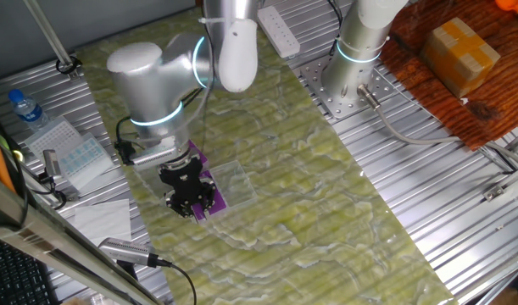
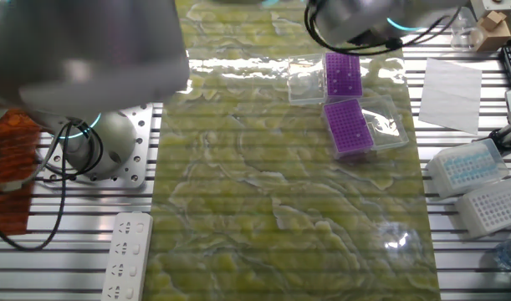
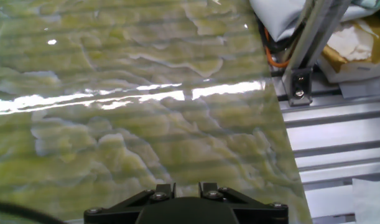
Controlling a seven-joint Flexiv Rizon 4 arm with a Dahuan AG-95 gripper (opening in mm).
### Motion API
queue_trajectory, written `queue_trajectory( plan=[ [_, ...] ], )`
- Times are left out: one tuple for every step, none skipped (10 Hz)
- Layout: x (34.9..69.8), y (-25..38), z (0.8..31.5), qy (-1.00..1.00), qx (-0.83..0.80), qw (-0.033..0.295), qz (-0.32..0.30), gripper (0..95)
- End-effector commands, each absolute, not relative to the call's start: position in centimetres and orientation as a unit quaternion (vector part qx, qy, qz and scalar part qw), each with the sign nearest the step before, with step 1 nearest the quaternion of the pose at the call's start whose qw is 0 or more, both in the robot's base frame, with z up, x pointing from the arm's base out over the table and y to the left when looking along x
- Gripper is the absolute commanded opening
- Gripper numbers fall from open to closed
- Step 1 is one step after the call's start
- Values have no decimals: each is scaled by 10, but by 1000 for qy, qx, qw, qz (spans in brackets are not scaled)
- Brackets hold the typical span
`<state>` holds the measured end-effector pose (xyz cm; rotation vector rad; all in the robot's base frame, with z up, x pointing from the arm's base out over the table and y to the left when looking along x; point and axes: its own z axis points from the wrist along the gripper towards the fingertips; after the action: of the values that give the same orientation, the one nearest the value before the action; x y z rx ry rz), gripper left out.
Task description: Transfer all small pipette tips from one holder to another
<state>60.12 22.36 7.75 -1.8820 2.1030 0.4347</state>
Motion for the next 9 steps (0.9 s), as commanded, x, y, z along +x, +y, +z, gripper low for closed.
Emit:
queue_trajectory(
  plan=[
    [602,224,78,738,-651,119,131,190],
    [602,224,78,738,-653,114,126,190],
    [602,224,78,738,-653,114,126,190],
    [602,225,77,734,-661,104,114,190],
    [601,226,76,733,-665,96,109,190],
    [600,228,75,737,-663,85,99,190],
    [600,229,75,738,-662,84,98,190],
    [599,229,75,740,-662,77,91,190],
    [599,229,75,740,-663,72,85,190]
  ],
)
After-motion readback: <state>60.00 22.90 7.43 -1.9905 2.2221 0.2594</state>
